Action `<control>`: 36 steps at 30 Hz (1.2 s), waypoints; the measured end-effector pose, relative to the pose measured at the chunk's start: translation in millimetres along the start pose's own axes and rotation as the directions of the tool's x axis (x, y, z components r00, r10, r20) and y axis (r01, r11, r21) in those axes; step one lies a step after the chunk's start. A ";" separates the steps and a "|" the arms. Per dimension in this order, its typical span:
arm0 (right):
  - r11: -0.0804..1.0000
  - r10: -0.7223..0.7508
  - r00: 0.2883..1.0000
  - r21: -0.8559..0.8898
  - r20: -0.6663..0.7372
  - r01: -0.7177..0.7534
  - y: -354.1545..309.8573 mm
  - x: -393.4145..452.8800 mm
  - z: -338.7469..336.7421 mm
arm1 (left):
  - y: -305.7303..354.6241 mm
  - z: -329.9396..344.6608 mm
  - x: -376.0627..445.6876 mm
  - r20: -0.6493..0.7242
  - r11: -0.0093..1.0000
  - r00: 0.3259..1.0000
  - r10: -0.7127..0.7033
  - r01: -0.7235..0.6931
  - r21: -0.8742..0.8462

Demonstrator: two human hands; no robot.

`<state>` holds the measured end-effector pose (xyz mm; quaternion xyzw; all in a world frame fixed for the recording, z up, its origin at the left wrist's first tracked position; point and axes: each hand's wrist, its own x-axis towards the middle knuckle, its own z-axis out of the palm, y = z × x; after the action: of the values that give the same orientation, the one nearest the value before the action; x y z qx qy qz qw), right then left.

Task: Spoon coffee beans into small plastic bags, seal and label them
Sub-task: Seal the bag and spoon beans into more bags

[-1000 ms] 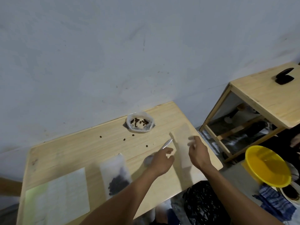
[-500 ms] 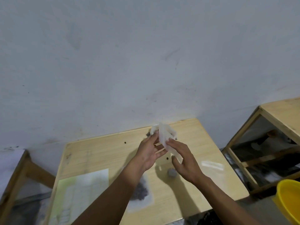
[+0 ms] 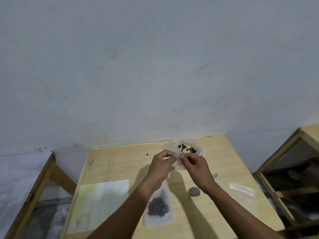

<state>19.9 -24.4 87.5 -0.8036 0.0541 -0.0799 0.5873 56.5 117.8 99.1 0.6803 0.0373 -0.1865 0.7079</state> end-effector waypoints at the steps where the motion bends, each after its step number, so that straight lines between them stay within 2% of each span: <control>1: 0.999 -0.014 1.000 -0.048 -0.009 0.013 0.9 0.4 1.5 | -2.1 -0.9 0.1 -0.014 1.000 1.000 -0.003 0.003 0.011; 4: 0.992 -0.033 0.999 -0.122 -0.001 0.033 -4.9 -2.8 5.0 | -4.8 0.3 -1.7 -0.064 1.000 0.998 0.007 -0.006 0.019; 7: 0.986 -0.011 1.000 -0.168 0.005 0.012 -4.2 -4.2 7.4 | -8.1 -0.2 -1.8 -0.115 0.992 0.992 0.054 -0.040 0.119; 14: 0.926 0.027 0.982 -0.364 -0.184 -0.094 7.7 -4.2 14.2 | -13.9 7.8 -2.2 -0.213 0.909 0.969 0.122 -0.023 0.416; 16: 0.920 0.056 0.960 -0.360 -0.273 -0.156 4.6 0.7 9.7 | -14.1 11.5 -2.5 -0.243 0.885 0.961 0.134 -0.005 0.466; 18: 0.929 0.077 0.949 -0.323 -0.306 -0.179 3.8 7.2 1.6 | -16.5 14.9 -6.9 -0.239 0.869 0.963 0.126 0.009 0.495; 21: 0.937 0.091 0.959 -0.304 -0.269 -0.174 3.4 8.5 -1.4 | -17.3 15.0 -13.2 -0.217 0.859 0.959 0.182 -0.047 0.510; 23: 0.948 0.112 0.970 -0.270 -0.217 -0.170 6.2 7.5 -0.6 | -21.0 11.9 -13.0 -0.159 0.809 0.952 0.261 -0.126 0.575; 26: 0.961 0.085 0.979 -0.242 -0.188 -0.130 11.9 4.8 -0.2 | -21.8 5.9 -15.4 -0.041 0.735 0.965 0.259 -0.169 0.657; 30: 0.973 0.000 0.951 -0.219 -0.310 -0.072 8.2 -1.1 3.3 | -21.7 5.4 -17.3 0.010 0.714 0.969 0.249 -0.190 0.674; 32: 0.981 0.012 0.930 -0.175 -0.367 -0.081 5.3 -0.8 4.8 | -19.6 7.3 -16.5 0.037 0.687 0.966 0.255 -0.208 0.696; 36: 0.992 0.063 0.923 -0.073 -0.378 -0.098 7.8 4.0 2.1 | -22.8 3.3 -14.7 0.084 0.628 0.949 0.303 -0.265 0.731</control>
<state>24.3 -25.6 79.7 -0.7963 0.2021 -0.2053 0.5319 35.0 117.6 82.2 0.9079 -0.1317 -0.0558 0.3940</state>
